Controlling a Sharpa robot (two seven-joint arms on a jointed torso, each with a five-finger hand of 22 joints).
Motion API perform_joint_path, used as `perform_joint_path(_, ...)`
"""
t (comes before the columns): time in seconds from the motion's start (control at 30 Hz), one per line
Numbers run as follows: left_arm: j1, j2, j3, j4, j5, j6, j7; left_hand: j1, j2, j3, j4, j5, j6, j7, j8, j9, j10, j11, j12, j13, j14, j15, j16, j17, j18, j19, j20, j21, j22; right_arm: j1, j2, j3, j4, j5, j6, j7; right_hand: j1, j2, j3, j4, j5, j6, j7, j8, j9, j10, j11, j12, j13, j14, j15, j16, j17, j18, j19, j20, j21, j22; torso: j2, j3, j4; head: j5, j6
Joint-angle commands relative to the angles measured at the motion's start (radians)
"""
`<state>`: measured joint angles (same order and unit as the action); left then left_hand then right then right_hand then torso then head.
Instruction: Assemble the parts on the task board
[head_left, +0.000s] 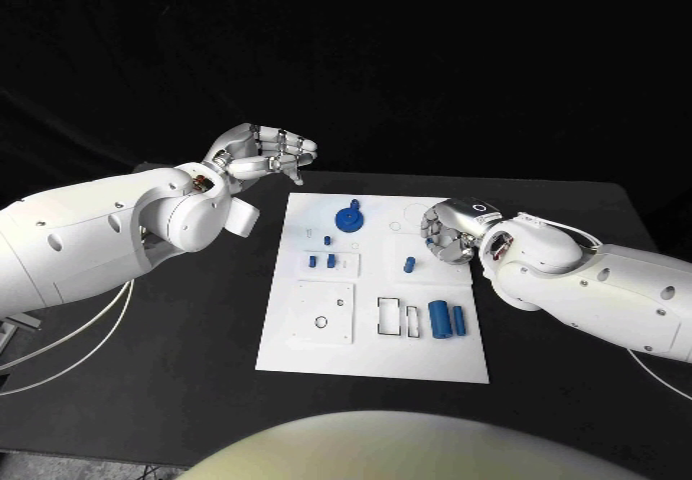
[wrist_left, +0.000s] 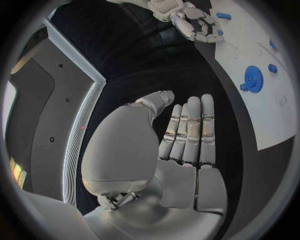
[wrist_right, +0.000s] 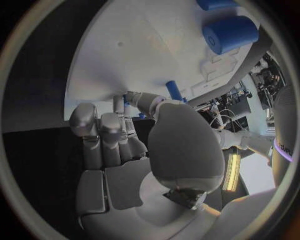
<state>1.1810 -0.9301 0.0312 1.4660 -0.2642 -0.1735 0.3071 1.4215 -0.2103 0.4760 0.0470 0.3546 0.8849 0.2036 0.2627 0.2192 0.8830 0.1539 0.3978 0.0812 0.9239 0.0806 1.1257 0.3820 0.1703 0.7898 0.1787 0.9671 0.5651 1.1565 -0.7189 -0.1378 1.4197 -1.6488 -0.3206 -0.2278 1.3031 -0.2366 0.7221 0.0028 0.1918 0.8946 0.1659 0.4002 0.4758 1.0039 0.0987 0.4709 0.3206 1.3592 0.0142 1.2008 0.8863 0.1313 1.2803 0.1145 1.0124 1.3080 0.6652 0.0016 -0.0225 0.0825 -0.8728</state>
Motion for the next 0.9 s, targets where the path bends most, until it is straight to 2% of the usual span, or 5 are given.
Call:
perform_joint_path(0.03, 0.001, 0.0, 0.001, 0.004, -0.002, 0.014, 0.0, 0.007, -0.003, 0.005, -0.001, -0.001, -0.001, 0.004, 0.001, 0.0, -0.006, -0.001, 0.003, -0.001, -0.004, -0.001, -0.003, -0.001, 0.012, -0.006, -0.004, 0.006, 0.002, -0.015, 0.0, -0.012, -0.004, 0.009, 0.096, 0.001, 0.002, 0.025, 0.014, -0.002, 0.002, 0.019, -0.003, -0.005, -0.009, 0.009, -0.002, -0.099, -0.109, -0.006, 0.001, 0.006, -0.001, -0.012, 0.001, 0.004, 0.002, 0.02, 0.0, -0.0001, -0.0002, 0.0, 0.0)
perform_joint_path(0.47, 0.001, -0.003, 0.001, 0.007, -0.007, 0.015, -0.001, 0.007, -0.001, 0.007, -0.001, -0.001, -0.002, 0.004, 0.001, -0.001, -0.008, -0.001, 0.003, -0.002, -0.004, -0.001, -0.003, -0.002, 0.013, -0.006, -0.004, 0.007, 0.002, -0.017, 0.008, -0.013, -0.009, 0.006, 0.12, -0.016, -0.019, 0.076, 0.044, 0.004, 0.004, 0.055, -0.012, -0.009, -0.026, 0.047, -0.009, -0.141, -0.148, 0.006, -0.005, 0.018, 0.008, -0.017, 0.016, -0.002, 0.032, 0.043, 0.0, -0.0004, 0.0005, 0.0, 0.0)
perform_joint_path(0.63, 0.001, -0.004, 0.001, 0.009, -0.008, 0.015, -0.002, 0.008, 0.0, 0.008, -0.001, -0.001, -0.003, 0.004, 0.001, -0.001, -0.009, 0.0, 0.003, -0.002, -0.004, -0.001, -0.003, -0.002, 0.013, -0.006, -0.004, 0.007, 0.002, -0.019, 0.012, -0.014, -0.012, -0.003, 0.124, -0.025, -0.035, 0.06, 0.041, 0.005, 0.002, 0.057, -0.011, -0.01, -0.028, 0.05, -0.007, -0.154, -0.157, 0.007, -0.003, 0.018, 0.006, -0.017, 0.017, -0.001, 0.032, 0.045, 0.0, -0.0007, 0.0003, 0.0, 0.0)
perform_joint_path(0.7, 0.001, -0.004, 0.001, 0.009, -0.008, 0.015, -0.002, 0.008, 0.0, 0.008, -0.002, -0.001, -0.003, 0.004, 0.001, -0.001, -0.01, 0.0, 0.003, -0.002, -0.004, -0.001, -0.003, -0.002, 0.013, -0.006, -0.004, 0.007, 0.002, -0.019, 0.013, -0.014, -0.012, -0.009, 0.123, -0.031, -0.049, 0.049, 0.026, 0.009, -0.072, 0.058, -0.014, -0.011, -0.03, 0.052, -0.008, -0.165, -0.166, 0.008, -0.002, 0.02, 0.005, -0.017, 0.016, 0.001, 0.029, 0.044, 0.0, -0.0004, 0.0001, 0.0, 0.0)
perform_joint_path(0.9, 0.001, -0.006, 0.001, 0.01, -0.009, 0.015, -0.003, 0.008, 0.0, 0.008, -0.002, 0.0, -0.003, 0.004, 0.001, -0.001, -0.012, 0.0, 0.003, -0.002, -0.004, 0.0, -0.003, -0.003, 0.013, -0.006, -0.004, 0.008, 0.003, -0.02, 0.016, -0.014, -0.012, -0.026, 0.122, -0.046, -0.075, 0.015, -0.001, 0.019, -0.077, 0.053, -0.009, -0.023, -0.041, 0.038, -0.001, -0.192, -0.185, 0.002, 0.004, 0.014, -0.008, -0.015, 0.01, 0.006, 0.01, 0.037, 0.0, -0.0006, 0.0005, 0.0, 0.0)
